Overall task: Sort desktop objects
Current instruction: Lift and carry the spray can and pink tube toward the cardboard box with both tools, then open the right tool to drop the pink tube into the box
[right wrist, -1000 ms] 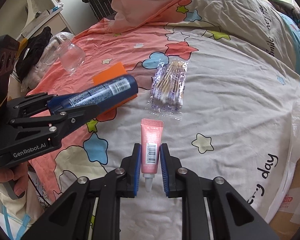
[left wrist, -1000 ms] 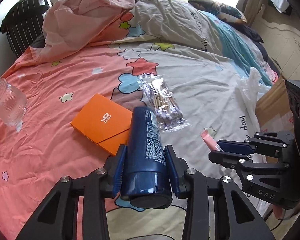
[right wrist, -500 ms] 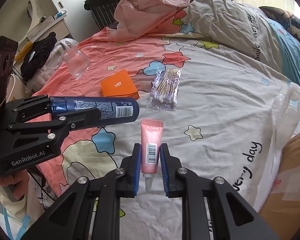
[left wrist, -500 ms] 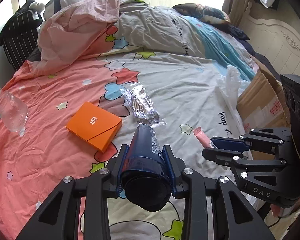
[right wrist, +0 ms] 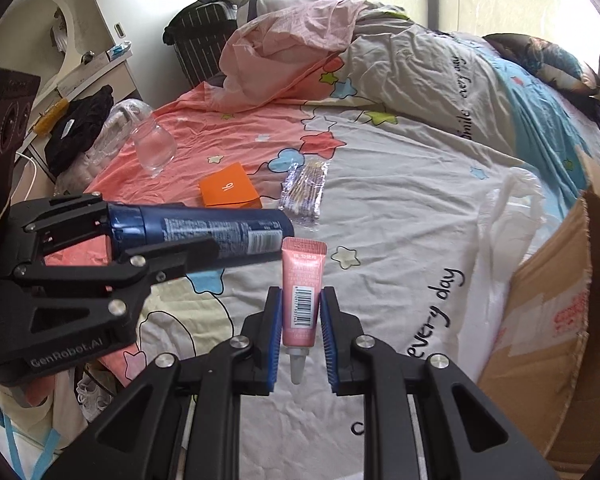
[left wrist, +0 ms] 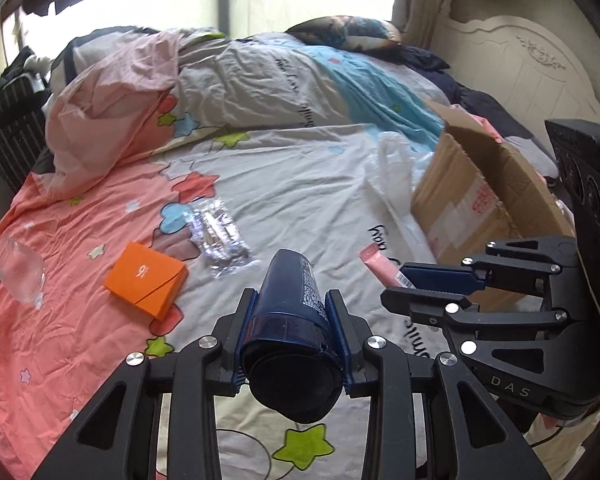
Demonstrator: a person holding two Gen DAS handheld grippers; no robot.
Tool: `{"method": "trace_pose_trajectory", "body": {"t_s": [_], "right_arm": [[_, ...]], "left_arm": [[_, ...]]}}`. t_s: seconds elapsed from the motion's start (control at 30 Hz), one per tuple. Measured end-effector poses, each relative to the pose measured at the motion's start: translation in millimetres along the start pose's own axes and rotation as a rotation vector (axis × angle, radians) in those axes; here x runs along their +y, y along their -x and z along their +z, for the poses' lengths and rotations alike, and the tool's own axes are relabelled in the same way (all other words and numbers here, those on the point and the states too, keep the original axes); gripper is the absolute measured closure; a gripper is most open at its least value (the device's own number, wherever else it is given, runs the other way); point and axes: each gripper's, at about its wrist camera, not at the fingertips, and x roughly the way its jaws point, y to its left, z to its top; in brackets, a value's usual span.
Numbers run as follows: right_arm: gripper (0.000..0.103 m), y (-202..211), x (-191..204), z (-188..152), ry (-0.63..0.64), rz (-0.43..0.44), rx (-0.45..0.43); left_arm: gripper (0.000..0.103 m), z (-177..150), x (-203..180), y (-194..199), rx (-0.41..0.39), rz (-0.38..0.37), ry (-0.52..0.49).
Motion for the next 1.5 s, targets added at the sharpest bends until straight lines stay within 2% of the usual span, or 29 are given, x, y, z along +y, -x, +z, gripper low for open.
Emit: {"method": "trace_pose_trajectory", "body": {"t_s": [0.37,0.73,0.97,1.07,1.13,1.23,1.33,1.5], "right_arm": [[0.085,49,-26,-12,-0.039,-0.052,-0.065],[0.085,106,-85,-34,-0.152,-0.167,-0.137],[0.085,105,-134,-57,-0.249,-0.323,-0.095],[0.085,88,-149,-63,-0.275,-0.391,-0.021],[0.085,89,-152,-68,-0.282,-0.401,-0.017],[0.078,91,-156,-75,-0.29,-0.411,-0.015],[0.06,93,-160,-82,-0.299,-0.421,-0.013],[0.049,99,-167,-92,-0.321,-0.43,-0.026]], "left_arm": [[0.068,14,-52,19,-0.042,-0.038,-0.071],[0.068,32,-89,39,-0.093,-0.077,-0.13],[0.068,41,-113,44,-0.106,-0.103,-0.178],[0.068,43,-129,43,-0.102,-0.116,-0.215],[0.068,44,-140,44,-0.099,-0.129,-0.234],[0.068,45,-158,49,-0.116,-0.147,-0.27],[0.068,45,-174,51,-0.118,-0.161,-0.298],[0.068,43,-195,48,-0.118,-0.192,-0.327]]}}
